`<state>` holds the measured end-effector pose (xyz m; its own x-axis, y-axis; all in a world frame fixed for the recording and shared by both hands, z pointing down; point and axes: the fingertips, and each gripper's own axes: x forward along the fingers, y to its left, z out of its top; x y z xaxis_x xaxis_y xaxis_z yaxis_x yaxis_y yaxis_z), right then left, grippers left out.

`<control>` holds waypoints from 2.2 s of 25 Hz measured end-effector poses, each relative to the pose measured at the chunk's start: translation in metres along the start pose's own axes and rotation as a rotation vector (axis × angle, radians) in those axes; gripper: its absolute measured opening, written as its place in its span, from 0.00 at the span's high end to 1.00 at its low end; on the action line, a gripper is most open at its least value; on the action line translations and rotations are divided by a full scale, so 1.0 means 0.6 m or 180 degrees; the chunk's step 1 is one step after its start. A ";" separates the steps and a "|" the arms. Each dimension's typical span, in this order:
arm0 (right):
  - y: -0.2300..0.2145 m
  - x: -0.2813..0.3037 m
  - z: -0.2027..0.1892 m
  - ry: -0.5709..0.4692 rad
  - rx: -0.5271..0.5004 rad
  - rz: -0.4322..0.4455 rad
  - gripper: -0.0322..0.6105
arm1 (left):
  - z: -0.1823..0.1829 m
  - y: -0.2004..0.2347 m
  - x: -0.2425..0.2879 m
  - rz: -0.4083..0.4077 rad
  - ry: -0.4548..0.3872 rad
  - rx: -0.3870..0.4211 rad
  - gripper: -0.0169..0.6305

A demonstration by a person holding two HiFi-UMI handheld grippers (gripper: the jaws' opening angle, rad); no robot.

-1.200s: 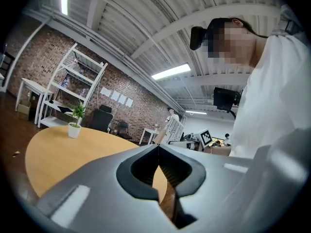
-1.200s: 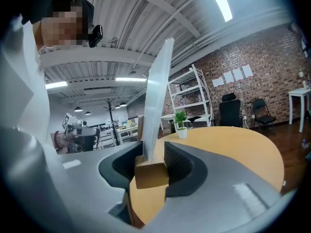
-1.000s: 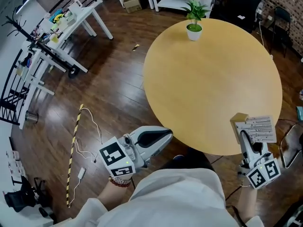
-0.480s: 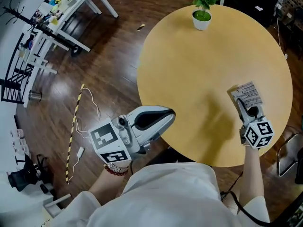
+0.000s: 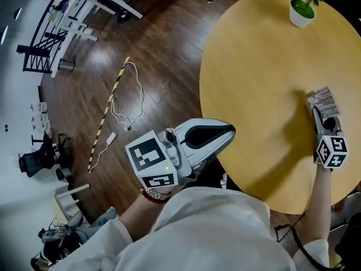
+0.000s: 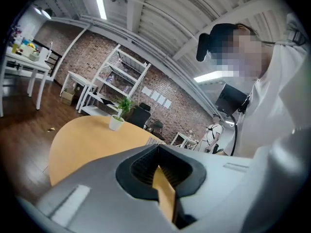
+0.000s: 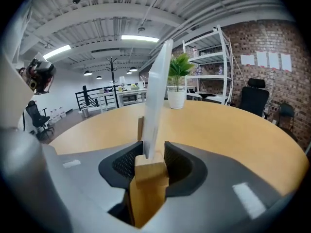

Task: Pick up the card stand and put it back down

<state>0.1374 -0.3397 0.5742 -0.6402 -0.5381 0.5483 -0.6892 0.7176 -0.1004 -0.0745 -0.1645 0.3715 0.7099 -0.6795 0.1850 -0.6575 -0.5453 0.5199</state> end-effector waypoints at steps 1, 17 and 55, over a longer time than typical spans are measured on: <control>0.009 0.009 -0.009 0.0054 -0.0052 0.0025 0.73 | -0.002 0.005 -0.011 0.0009 -0.0033 -0.0053 0.97; 0.043 0.046 -0.104 0.0688 -0.0174 -0.0048 0.53 | -0.016 0.033 -0.131 0.0152 -0.0407 -0.0168 0.97; 0.639 -0.619 0.150 -0.1748 -0.0038 -0.0584 0.44 | -0.010 -0.401 -0.295 -0.1887 -0.0506 0.0812 0.97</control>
<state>0.0807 0.0955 0.2574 -0.5950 -0.8025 0.0443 -0.8037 0.5941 -0.0331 -0.0405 0.0899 0.2186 0.9368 -0.2821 -0.2069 -0.2200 -0.9349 0.2784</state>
